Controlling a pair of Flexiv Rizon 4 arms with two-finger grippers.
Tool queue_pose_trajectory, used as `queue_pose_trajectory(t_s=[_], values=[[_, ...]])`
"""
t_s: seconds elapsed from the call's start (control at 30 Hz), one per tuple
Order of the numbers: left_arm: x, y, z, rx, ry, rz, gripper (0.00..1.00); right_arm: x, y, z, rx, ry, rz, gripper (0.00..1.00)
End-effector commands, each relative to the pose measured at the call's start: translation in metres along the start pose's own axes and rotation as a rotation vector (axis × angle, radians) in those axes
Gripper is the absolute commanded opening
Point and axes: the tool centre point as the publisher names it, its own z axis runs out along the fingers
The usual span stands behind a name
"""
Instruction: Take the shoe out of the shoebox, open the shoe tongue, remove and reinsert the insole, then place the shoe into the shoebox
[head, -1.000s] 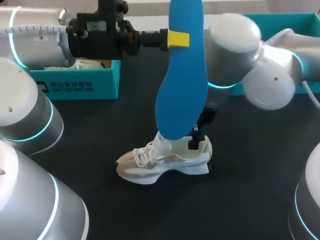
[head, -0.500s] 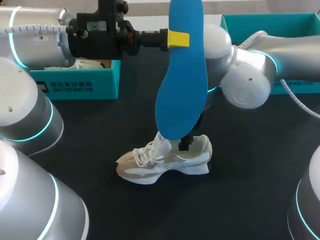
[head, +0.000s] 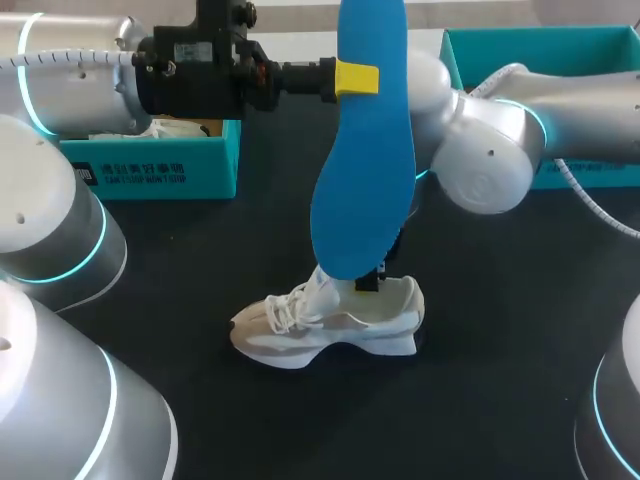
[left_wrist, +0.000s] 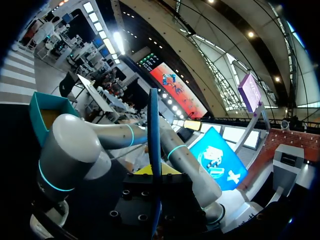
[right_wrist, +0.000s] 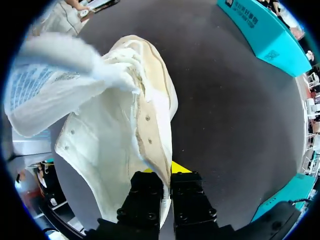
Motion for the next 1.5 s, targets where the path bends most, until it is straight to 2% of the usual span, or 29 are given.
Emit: queue_pose_trajectory(t_s=[0.03, 0.07, 0.17, 0.43, 0.47, 0.9, 0.93, 0.97, 1.03, 1.13, 1.2, 1.27, 1.5], values=[[-0.001, 0.0, 0.001, -0.001, 0.0, 0.0, 0.0, 0.0, 0.0, -0.01, -0.008, 0.042, 0.073, 0.0], [-0.001, 0.0, 0.001, -0.001, 0.0, 0.0, 0.0, 0.001, -0.002, -0.012, 0.006, 0.062, 0.129, 0.0], [-0.001, 0.0, 0.001, -0.001, 0.0, 0.0, 0.0, 0.006, -0.007, -0.023, -0.089, 0.056, 0.309, 0.0], [-0.001, 0.0, 0.001, -0.001, 0.0, 0.0, 0.0, 0.021, -0.011, -0.037, -0.197, 0.081, 0.687, 0.0], [-0.001, 0.0, 0.001, -0.001, 0.0, 0.0, 0.0, 0.022, -0.009, -0.041, -0.215, 0.051, 0.666, 0.0], [-0.001, 0.0, 0.001, -0.001, 0.0, 0.0, 0.0, 0.022, -0.009, -0.041, -0.215, 0.051, 0.666, 0.0], [-0.001, 0.0, 0.001, -0.001, 0.0, 0.0, 0.0, 0.021, -0.011, -0.041, -0.281, 0.044, 0.753, 0.0], [-0.001, 0.0, 0.001, -0.001, 0.0, 0.0, 0.0, 0.022, -0.012, -0.041, -0.293, 0.043, 0.789, 0.0], [-0.001, 0.0, 0.001, -0.001, 0.0, 0.0, 0.0, 0.026, -0.012, -0.04, -0.348, -0.001, 0.957, 0.0], [-0.001, 0.0, 0.001, -0.001, 0.0, 0.0, 0.0, 0.034, -0.005, -0.036, -0.416, -0.028, 1.085, 0.0], [-0.001, 0.0, 0.001, -0.001, 0.0, 0.0, 0.0, 0.037, -0.002, -0.034, -0.399, -0.052, 1.138, 0.0], [-0.001, 0.0, 0.001, -0.001, 0.0, 0.0, 0.0, 0.042, 0.001, -0.032, -0.421, -0.066, 1.221, 0.0], [-0.001, 0.0, 0.001, -0.001, 0.0, 0.0, 0.0, 0.051, 0.0, -0.025, -0.415, -0.071, 1.323, 0.0]])
